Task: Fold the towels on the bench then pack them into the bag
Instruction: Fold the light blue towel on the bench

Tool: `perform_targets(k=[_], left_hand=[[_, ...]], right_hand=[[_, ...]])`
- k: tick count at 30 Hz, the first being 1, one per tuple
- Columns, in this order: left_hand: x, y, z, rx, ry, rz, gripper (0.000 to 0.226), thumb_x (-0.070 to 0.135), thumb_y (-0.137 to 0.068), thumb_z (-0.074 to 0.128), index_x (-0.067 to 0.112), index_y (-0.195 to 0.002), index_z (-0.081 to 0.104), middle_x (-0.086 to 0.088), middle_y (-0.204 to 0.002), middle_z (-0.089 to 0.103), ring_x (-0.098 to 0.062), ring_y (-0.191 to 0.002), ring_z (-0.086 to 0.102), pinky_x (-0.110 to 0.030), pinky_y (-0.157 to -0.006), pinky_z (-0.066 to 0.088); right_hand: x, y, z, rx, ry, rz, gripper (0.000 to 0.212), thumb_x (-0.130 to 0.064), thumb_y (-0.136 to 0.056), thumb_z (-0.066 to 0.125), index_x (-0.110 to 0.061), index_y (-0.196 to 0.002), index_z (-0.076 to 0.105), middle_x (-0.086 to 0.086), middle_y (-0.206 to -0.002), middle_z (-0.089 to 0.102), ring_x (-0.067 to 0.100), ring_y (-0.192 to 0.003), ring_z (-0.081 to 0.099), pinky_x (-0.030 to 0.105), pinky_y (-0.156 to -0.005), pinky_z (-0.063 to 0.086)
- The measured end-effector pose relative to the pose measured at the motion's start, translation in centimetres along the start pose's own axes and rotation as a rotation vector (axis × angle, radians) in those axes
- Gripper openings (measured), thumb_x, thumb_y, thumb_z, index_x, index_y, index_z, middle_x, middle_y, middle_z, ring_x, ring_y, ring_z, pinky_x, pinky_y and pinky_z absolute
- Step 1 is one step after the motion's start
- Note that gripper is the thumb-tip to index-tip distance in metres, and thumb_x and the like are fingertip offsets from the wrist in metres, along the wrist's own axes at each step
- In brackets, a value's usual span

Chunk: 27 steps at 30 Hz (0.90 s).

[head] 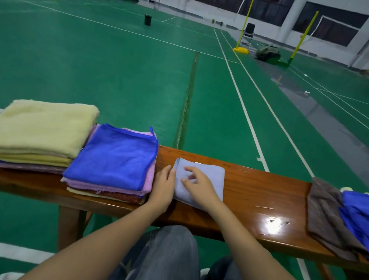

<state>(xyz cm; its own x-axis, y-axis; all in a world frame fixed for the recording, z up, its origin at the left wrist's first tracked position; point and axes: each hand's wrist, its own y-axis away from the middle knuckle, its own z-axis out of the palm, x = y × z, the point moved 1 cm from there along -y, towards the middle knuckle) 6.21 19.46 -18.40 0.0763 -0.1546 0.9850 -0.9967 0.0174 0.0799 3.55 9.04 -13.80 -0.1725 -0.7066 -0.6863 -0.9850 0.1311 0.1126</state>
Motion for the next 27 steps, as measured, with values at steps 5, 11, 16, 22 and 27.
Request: perform_targets(k=[5,11,16,22,27], left_hand=[[0.4,-0.1,0.7,-0.087,-0.396,0.032,0.044,0.029,-0.097,0.045,0.013,-0.138,0.041,-0.013,-0.131,0.043,-0.028,-0.122,0.045,-0.037,-0.105,0.035],[1.2,0.6,1.5,-0.148,-0.507,-0.010,0.047,0.025,-0.092,0.049,0.030,-0.139,0.040,-0.015,-0.127,0.045,-0.031,-0.114,0.050,-0.035,-0.097,0.042],[1.8,1.1,0.3,-0.211,-0.528,-0.022,0.042,0.009,-0.079,0.055,0.023,-0.119,0.059,-0.007,-0.126,0.054,-0.023,-0.107,0.055,-0.029,-0.087,0.047],[5.3,-0.1,-1.6,-0.074,-0.813,0.345,0.046,-0.003,-0.086,0.045,0.020,-0.122,0.060,0.000,-0.137,0.046,-0.022,-0.126,0.039,-0.033,-0.104,0.033],[4.3,0.9,-1.1,-0.174,-0.946,0.460,0.036,0.021,-0.096,0.044,0.023,-0.131,0.053,0.000,-0.148,0.037,-0.017,-0.134,0.033,-0.032,-0.110,0.023]], right_hand=[[5.3,1.1,-2.7,0.228,0.300,0.315,0.050,-0.033,-0.089,0.057,-0.028,-0.135,0.041,0.015,-0.134,0.037,0.033,-0.122,0.038,0.036,-0.100,0.036],[6.1,2.0,-2.0,0.145,0.043,0.218,0.046,-0.012,-0.087,0.058,-0.021,-0.131,0.047,0.013,-0.119,0.035,0.029,-0.094,0.048,0.029,-0.082,0.043],[5.8,2.4,-1.9,0.172,-0.250,0.295,0.028,-0.005,-0.081,0.058,-0.016,-0.107,0.061,0.015,-0.118,0.056,0.028,-0.097,0.055,0.035,-0.077,0.049],[3.1,4.1,0.0,0.229,-0.900,0.443,0.032,0.004,-0.089,0.049,-0.001,-0.120,0.054,0.016,-0.110,0.058,0.024,-0.085,0.059,0.027,-0.056,0.050],[0.6,4.6,2.3,0.144,-1.130,0.547,0.044,0.005,-0.092,0.041,-0.011,-0.134,0.040,0.026,-0.122,0.054,0.033,-0.092,0.061,0.024,-0.049,0.056]])
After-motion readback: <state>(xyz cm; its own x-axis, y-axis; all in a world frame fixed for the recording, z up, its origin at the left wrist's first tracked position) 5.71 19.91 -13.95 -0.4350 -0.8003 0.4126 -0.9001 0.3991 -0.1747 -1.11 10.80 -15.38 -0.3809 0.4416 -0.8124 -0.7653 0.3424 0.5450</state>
